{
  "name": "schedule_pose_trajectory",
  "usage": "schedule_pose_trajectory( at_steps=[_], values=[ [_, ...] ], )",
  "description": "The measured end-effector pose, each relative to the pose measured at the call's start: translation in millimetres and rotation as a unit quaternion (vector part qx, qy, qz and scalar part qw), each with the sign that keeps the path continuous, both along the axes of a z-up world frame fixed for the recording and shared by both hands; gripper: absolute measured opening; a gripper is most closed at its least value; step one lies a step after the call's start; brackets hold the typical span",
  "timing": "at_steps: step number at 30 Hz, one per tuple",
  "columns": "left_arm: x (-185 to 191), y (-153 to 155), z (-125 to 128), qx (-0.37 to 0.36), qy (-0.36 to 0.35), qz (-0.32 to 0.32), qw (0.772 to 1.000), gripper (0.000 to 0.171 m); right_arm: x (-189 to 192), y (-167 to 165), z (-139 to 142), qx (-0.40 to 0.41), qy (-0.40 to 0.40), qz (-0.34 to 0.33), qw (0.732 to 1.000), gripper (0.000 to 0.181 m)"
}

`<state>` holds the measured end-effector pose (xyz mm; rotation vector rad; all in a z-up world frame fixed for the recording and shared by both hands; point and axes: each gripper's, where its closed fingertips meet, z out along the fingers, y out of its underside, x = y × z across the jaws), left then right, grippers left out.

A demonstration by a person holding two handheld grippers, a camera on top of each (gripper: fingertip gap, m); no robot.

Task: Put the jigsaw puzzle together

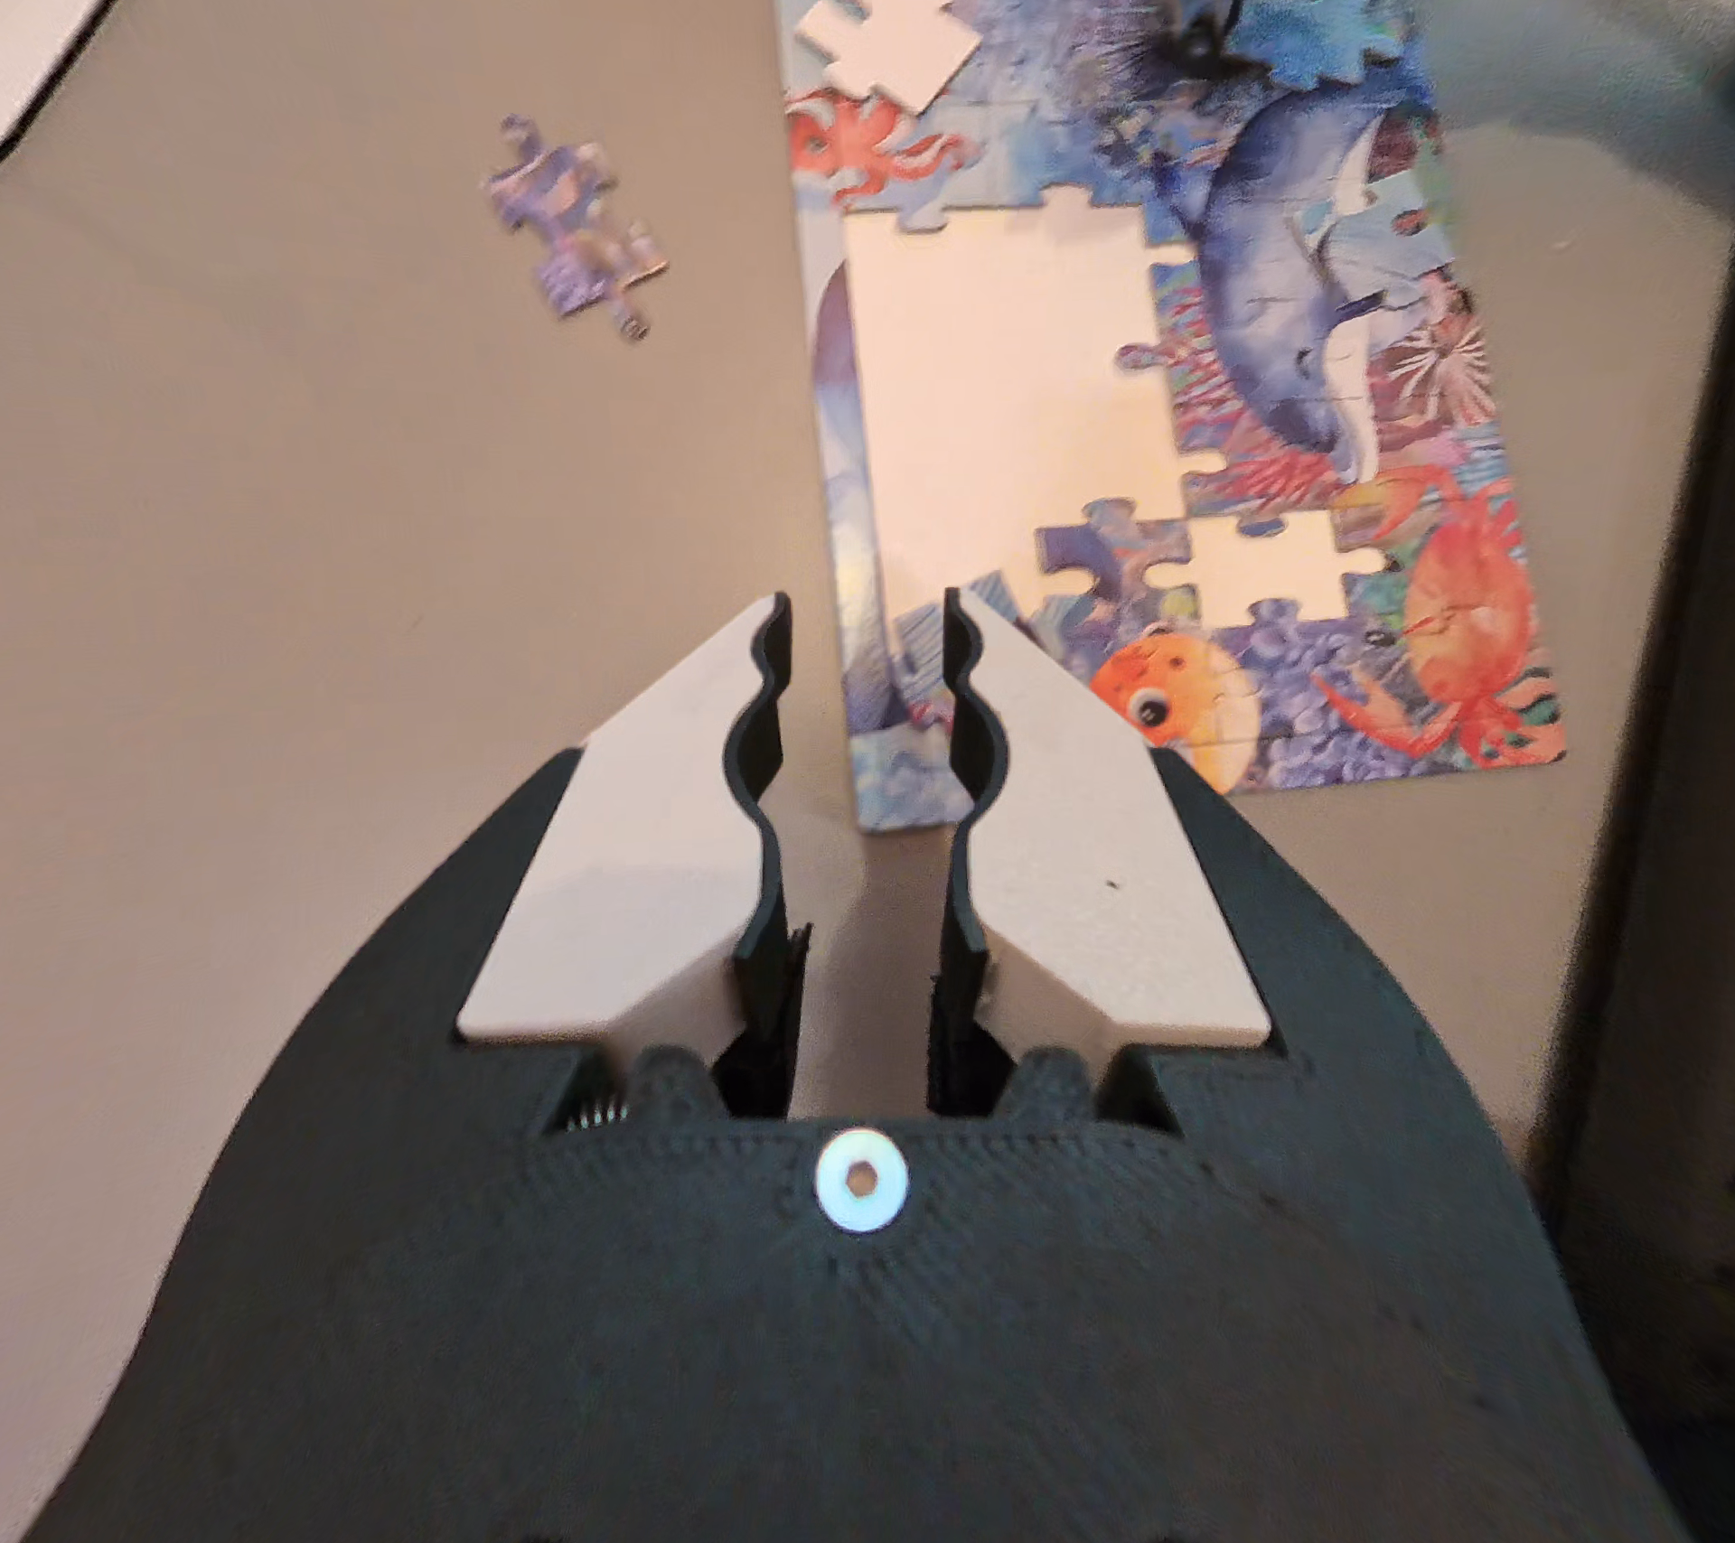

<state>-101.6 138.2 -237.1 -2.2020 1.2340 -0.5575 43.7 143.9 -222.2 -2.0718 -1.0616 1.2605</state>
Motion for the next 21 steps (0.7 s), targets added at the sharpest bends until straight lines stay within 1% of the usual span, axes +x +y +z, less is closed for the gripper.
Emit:
schedule_pose_trajectory(
  at_steps=[2, 5, 9, 12, 15, 21],
  values=[
    [-19.3, 7.3, 4.6, 0.011, -0.005, 0.029, 0.999, 0.028, 16.6, 16.1, 3.8, 0.014, -0.007, -0.047, 0.999, 0.000],
    [-50.8, 17.4, 12.2, 0.019, -0.025, 0.080, 0.996, 0.026, 38.7, 33.0, 13.1, 0.027, 0.008, -0.096, 0.995, 0.000],
    [-108.3, 22.7, 6.3, 0.018, 0.003, 0.159, 0.987, 0.026, 50.4, 41.6, 11.3, 0.025, 0.007, -0.121, 0.992, 0.000],
    [-137.3, 18.6, -0.1, 0.002, 0.010, 0.197, 0.980, 0.028, 50.0, 42.0, 8.7, 0.024, 0.000, -0.122, 0.992, 0.000],
    [-142.6, 12.4, -8.2, -0.014, 0.017, 0.194, 0.981, 0.031, 50.8, 40.2, 7.2, 0.021, -0.006, -0.118, 0.993, 0.000],
    [-145.6, 10.2, -26.9, -0.041, 0.043, 0.194, 0.979, 0.036, 65.9, 46.1, 3.7, 0.027, -0.031, -0.144, 0.989, 0.000]
  ],
)
